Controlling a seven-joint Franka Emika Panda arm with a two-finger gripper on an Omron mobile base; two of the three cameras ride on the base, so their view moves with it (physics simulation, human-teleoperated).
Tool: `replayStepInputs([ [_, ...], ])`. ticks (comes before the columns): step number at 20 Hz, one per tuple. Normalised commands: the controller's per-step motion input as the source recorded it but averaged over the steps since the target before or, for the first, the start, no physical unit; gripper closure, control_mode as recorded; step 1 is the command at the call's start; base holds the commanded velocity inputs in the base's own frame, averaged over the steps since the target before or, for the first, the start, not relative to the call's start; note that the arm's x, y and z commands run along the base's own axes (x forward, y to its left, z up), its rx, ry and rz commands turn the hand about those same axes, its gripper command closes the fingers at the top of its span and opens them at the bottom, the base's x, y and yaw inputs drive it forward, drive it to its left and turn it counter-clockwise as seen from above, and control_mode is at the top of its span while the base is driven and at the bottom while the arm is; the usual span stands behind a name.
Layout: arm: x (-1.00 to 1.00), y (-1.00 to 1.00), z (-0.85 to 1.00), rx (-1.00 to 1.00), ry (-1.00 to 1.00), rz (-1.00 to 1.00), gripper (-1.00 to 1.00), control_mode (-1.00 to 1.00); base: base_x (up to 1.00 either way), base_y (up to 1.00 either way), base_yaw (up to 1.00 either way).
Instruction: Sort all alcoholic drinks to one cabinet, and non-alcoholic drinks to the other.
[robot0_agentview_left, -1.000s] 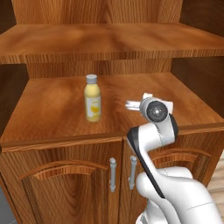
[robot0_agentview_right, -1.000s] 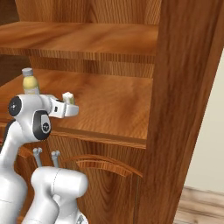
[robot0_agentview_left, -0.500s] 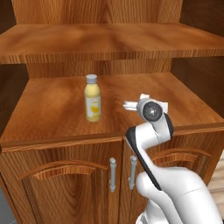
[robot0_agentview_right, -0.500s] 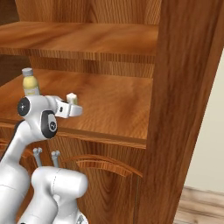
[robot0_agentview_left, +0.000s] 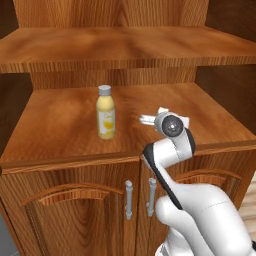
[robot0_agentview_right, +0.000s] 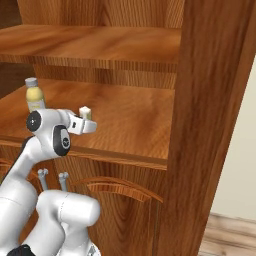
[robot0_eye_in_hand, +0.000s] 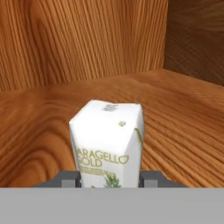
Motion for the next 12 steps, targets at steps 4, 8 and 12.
replayStepInputs([
  [4, 0.14, 0.0, -0.12, 0.01, 0.0, 0.0, 1.0, -1.0, 0.0, 0.0, 0.0],
  [8, 0.11, 0.0, -0.15, 0.0, 0.0, 0.0, 1.0, -1.0, 0.0, 0.0, 0.0],
  [12, 0.1, 0.0, -0.17, 0.0, 0.0, 0.0, 1.0, -1.0, 0.0, 0.0, 0.0],
])
